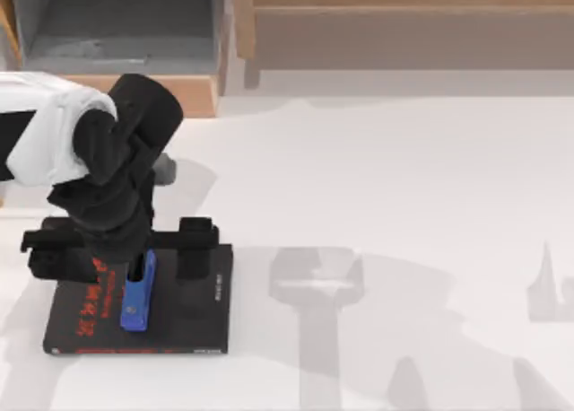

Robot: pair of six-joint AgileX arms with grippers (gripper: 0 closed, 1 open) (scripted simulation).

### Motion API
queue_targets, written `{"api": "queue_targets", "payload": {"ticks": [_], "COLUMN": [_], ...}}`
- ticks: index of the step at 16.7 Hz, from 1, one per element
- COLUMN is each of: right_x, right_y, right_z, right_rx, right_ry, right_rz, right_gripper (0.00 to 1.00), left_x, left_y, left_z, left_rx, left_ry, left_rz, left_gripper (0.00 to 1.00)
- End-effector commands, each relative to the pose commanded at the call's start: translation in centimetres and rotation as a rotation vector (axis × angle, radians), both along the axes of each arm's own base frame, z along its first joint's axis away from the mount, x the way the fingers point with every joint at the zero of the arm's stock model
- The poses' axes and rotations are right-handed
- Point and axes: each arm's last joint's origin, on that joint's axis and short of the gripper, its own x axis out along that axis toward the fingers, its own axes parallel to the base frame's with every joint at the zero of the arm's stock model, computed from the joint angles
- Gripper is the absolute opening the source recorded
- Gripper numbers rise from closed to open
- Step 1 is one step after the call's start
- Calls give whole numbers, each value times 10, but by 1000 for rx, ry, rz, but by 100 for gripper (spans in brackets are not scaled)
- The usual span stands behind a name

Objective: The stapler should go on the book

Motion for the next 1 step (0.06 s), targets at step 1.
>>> {"api": "queue_targets", "payload": {"ticks": [1], "right_x": [0], "right_y": [0], "right_z": [0], "right_rx": [0], "right_ry": [0], "right_rz": [0], "right_gripper": [100], "left_x": [0], "left_y": [0], "left_z": [0], "left_rx": [0], "left_ry": [0], "left_rz": [0], "left_gripper": [100]}}
